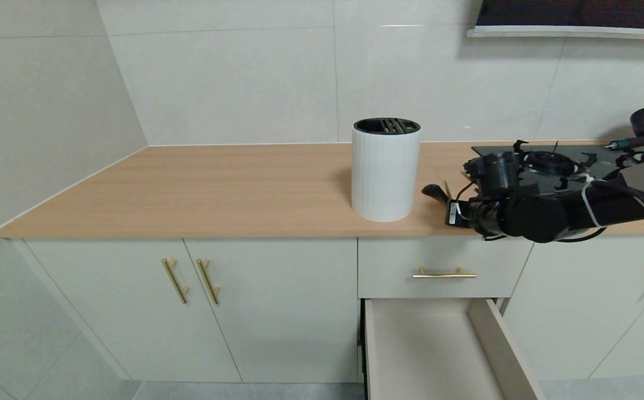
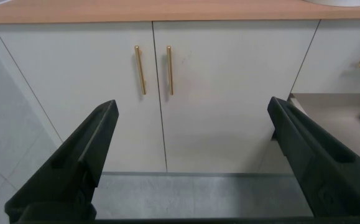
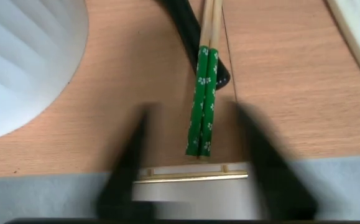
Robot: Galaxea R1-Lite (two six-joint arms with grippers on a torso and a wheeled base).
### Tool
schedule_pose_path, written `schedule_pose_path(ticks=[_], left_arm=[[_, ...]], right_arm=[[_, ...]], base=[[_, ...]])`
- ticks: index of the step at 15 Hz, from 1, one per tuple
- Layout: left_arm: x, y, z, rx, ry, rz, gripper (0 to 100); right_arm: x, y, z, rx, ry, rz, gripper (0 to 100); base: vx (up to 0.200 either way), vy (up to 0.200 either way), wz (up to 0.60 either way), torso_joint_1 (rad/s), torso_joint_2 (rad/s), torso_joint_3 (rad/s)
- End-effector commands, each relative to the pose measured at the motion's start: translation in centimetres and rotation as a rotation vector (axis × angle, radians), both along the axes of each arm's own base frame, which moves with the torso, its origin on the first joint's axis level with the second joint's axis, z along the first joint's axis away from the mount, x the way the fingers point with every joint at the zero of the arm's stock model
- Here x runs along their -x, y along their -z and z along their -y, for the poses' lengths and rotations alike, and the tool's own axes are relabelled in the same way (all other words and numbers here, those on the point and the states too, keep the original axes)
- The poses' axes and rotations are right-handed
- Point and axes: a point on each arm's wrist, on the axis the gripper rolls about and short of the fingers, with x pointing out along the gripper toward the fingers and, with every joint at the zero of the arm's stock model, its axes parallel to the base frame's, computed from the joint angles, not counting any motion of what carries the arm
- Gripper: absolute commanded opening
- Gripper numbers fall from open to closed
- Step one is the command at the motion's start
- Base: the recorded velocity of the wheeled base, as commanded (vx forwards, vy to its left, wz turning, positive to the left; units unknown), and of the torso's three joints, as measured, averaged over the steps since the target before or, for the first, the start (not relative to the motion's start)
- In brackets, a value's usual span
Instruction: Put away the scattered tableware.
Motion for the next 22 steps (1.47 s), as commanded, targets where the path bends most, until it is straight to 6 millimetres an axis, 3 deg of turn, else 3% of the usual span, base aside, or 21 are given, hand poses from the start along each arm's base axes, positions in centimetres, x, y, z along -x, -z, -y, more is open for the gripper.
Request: schedule_pose_path(ticks=[1, 7, 12, 15, 18, 20, 21, 22], left_arm=[[0.0, 0.0, 0.0, 0.000, -0.001, -0.002, 100], [0.0, 0.0, 0.0, 0.000, -0.001, -0.002, 100], [0.0, 0.0, 0.0, 0.000, -0.001, -0.002, 100], [0.0, 0.0, 0.0, 0.000, -0.001, -0.002, 100], [0.0, 0.0, 0.0, 0.000, -0.001, -0.002, 100], [0.0, 0.0, 0.0, 0.000, -0.001, -0.002, 100], [0.0, 0.0, 0.0, 0.000, -0.001, -0.002, 100], [0.0, 0.0, 0.0, 0.000, -0.001, -0.002, 100]], right_arm=[[-0.1, 0.1, 0.0, 0.001, -0.001, -0.002, 0], [3.1, -4.9, 1.1, -0.011, 0.033, 0.083, 0], [10.2, -10.0, 3.2, -0.067, 0.003, 0.172, 0], [15.0, -10.6, 4.4, -0.073, -0.058, 0.089, 0], [21.1, -11.6, 5.4, -0.196, -0.336, -0.072, 0], [23.0, -11.3, 5.5, -0.217, -0.422, -0.162, 0], [23.0, -11.3, 5.5, -0.217, -0.422, -0.162, 0], [23.8, -10.3, 4.7, -0.196, -0.473, -0.220, 0]], base=[[0.000, 0.000, 0.00, 0.000, 0.00, 0.000], [0.000, 0.000, 0.00, 0.000, 0.00, 0.000], [0.000, 0.000, 0.00, 0.000, 0.00, 0.000], [0.000, 0.000, 0.00, 0.000, 0.00, 0.000], [0.000, 0.000, 0.00, 0.000, 0.00, 0.000], [0.000, 0.000, 0.00, 0.000, 0.00, 0.000], [0.000, 0.000, 0.00, 0.000, 0.00, 0.000], [0.000, 0.000, 0.00, 0.000, 0.00, 0.000]])
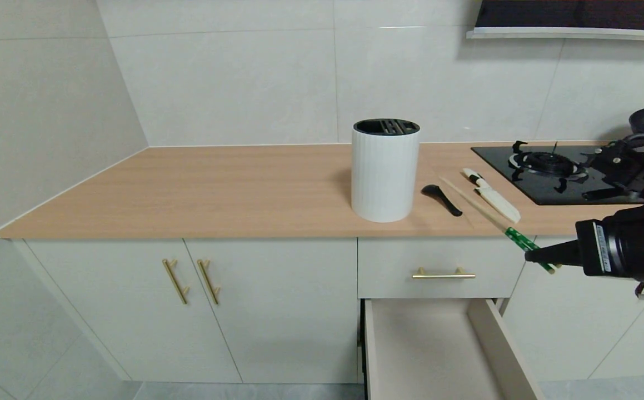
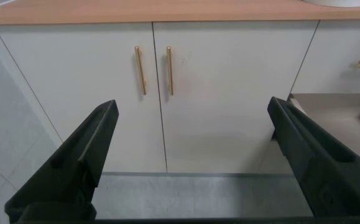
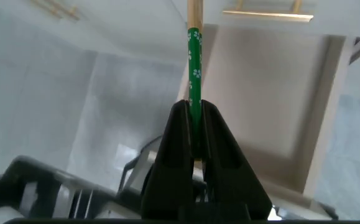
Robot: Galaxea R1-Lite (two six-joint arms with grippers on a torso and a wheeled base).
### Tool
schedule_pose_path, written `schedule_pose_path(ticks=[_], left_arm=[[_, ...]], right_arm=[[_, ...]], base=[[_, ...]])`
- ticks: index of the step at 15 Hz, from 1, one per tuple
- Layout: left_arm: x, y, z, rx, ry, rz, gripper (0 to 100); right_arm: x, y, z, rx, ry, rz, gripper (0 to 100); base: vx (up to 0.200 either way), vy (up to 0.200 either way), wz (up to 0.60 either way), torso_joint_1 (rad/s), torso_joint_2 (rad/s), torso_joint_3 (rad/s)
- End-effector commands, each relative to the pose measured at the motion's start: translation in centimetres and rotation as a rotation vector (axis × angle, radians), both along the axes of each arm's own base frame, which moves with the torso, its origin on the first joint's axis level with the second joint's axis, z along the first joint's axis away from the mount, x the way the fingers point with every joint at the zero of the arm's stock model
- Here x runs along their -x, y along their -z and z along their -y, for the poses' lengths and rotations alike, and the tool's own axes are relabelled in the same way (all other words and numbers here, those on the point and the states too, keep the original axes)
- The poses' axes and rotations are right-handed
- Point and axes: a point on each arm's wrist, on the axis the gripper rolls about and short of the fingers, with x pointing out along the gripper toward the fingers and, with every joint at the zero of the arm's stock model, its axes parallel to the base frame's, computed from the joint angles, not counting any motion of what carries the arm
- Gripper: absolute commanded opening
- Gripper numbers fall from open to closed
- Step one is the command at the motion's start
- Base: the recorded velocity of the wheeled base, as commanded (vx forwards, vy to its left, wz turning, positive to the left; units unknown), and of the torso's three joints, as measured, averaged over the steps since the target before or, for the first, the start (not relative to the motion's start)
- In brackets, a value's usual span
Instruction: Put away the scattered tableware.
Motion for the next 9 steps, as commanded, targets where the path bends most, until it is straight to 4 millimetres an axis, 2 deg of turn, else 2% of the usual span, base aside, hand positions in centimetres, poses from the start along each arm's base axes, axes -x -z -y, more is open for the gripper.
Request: schedule_pose_path(ticks=[1, 4, 9], left_arm=[[0.0, 0.0, 0.0, 0.000, -0.001, 0.000, 100], [0.0, 0.0, 0.0, 0.000, -0.001, -0.002, 100], [0.0, 0.0, 0.0, 0.000, -0.001, 0.000, 100]], right_arm=[[1.9, 0.3, -0.6, 0.007, -0.079, -0.006, 0], [2.6, 1.6, -2.5, 0.002, -0.212, -0.068, 0], [1.3, 3.6, -3.6, 0.037, -0.226, -0.147, 0]], base=[[0.000, 0.000, 0.00, 0.000, 0.00, 0.000], [0.000, 0.000, 0.00, 0.000, 0.00, 0.000], [0.000, 0.000, 0.00, 0.000, 0.00, 0.000]])
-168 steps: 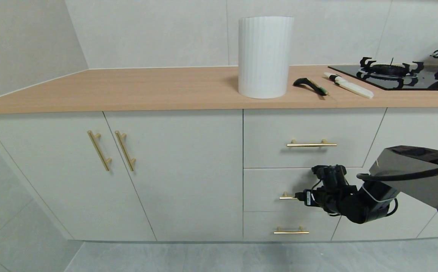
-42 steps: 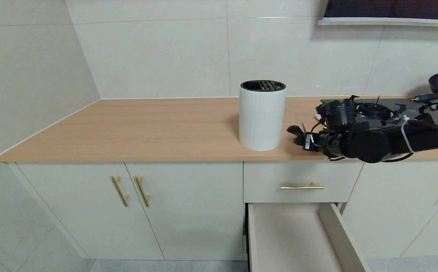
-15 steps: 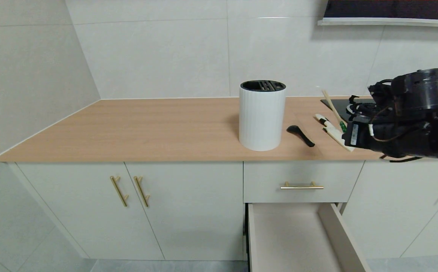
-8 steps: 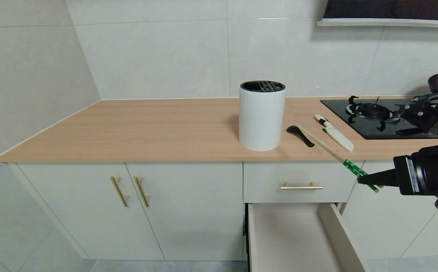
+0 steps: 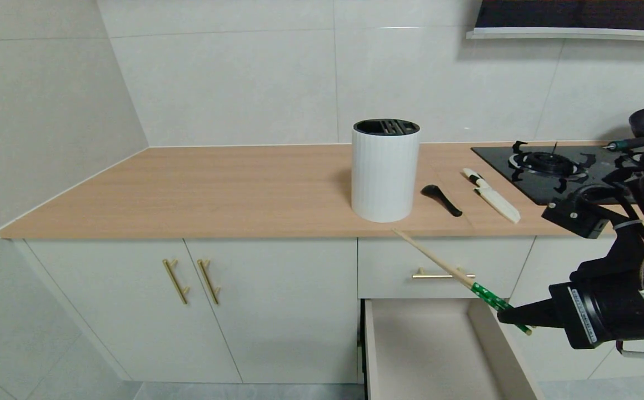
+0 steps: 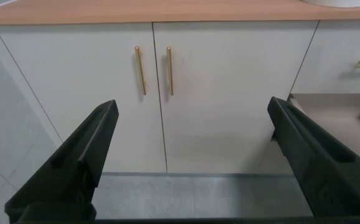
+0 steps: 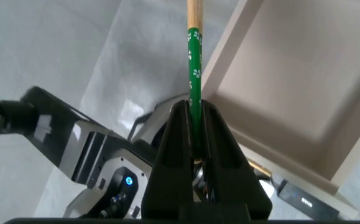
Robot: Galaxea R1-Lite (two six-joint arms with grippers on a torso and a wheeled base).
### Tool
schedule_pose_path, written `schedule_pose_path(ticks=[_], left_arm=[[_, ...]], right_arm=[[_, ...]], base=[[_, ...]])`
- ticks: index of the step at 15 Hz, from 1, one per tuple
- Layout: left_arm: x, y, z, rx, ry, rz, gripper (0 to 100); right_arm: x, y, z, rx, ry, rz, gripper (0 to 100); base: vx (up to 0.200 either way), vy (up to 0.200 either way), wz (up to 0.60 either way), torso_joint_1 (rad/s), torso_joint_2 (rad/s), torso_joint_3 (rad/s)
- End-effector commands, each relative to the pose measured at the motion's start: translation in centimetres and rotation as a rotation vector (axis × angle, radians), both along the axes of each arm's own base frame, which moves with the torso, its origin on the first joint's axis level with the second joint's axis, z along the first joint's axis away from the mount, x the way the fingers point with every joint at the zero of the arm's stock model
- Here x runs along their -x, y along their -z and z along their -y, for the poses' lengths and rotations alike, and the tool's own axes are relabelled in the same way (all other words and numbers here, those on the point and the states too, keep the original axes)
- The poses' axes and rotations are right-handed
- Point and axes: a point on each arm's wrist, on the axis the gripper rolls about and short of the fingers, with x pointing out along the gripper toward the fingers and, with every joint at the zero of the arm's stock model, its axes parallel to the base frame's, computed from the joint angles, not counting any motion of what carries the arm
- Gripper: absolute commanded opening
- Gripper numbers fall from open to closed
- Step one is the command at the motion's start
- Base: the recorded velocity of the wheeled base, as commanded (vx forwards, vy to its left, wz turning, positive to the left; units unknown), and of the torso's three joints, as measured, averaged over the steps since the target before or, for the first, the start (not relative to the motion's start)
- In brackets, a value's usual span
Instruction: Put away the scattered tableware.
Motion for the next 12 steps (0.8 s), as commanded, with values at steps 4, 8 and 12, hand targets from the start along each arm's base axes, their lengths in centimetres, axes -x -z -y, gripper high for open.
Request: schedule_pose_path(ticks=[4, 8, 12], left_arm=[[-0.01, 0.00, 0.00, 0.000, -0.001, -0.002, 100], [-0.01, 0.00, 0.00, 0.000, -0.001, -0.002, 100], [-0.01, 0.00, 0.00, 0.000, -0.001, -0.002, 100]], right_arm=[[-0.62, 0.89, -0.44, 0.019, -0.004, -0.037, 0], [-0.70, 0.94, -0.52, 0.021, -0.007, -0.039, 0], [-1.03, 1.40, -0.71, 0.030, -0.007, -0.055, 0]], base=[[0.000, 0.000, 0.00, -0.104, 0.25, 0.147], [0.000, 0.000, 0.00, -0.177, 0.47, 0.280], [0.000, 0.000, 0.00, -0.165, 0.47, 0.308]])
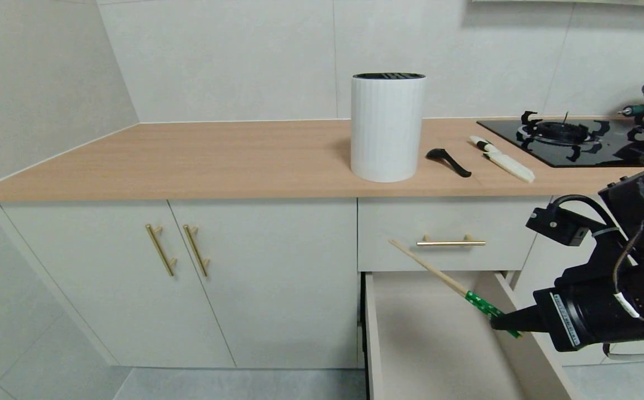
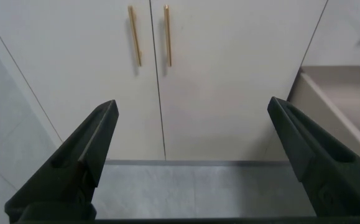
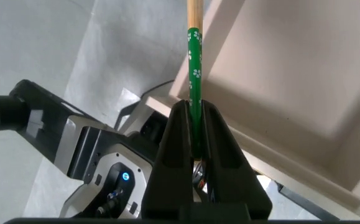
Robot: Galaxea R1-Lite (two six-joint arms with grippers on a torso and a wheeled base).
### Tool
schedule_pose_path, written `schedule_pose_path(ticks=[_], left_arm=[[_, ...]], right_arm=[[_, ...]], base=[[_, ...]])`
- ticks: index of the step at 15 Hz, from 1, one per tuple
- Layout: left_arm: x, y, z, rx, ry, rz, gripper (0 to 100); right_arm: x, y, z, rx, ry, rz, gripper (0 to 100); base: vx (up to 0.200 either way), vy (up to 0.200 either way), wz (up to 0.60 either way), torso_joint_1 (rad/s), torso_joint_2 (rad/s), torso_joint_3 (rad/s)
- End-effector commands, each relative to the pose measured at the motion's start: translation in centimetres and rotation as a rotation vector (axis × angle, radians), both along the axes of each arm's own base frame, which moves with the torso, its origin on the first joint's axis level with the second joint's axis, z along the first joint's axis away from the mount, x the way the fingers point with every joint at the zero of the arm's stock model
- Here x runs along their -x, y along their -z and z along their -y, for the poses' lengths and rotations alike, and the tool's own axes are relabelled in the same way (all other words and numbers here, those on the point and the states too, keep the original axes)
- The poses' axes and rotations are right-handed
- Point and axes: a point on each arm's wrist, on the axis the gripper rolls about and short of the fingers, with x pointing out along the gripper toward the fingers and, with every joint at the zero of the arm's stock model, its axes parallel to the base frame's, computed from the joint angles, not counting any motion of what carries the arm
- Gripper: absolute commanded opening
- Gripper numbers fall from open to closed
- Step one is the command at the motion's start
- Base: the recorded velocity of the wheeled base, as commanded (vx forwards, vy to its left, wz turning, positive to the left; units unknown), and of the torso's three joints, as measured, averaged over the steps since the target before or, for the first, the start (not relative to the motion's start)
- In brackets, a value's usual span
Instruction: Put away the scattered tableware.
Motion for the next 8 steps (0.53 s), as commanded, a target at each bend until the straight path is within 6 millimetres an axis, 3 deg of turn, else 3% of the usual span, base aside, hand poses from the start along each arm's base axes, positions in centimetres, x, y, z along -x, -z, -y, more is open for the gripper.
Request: schedule_pose_path(ticks=[1, 8], left_arm=[[-0.01, 0.00, 0.00, 0.001, -0.001, -0.001, 100], [-0.01, 0.00, 0.00, 0.001, -0.001, -0.001, 100]], right_arm=[[-0.38, 0.46, -0.23, 0.011, -0.001, -0.018, 0], [-1.02, 1.24, -0.55, 0.028, 0.003, -0.048, 0]], base=[[0.000, 0.000, 0.00, -0.144, 0.48, 0.310], [0.000, 0.000, 0.00, -0.098, 0.41, 0.300]])
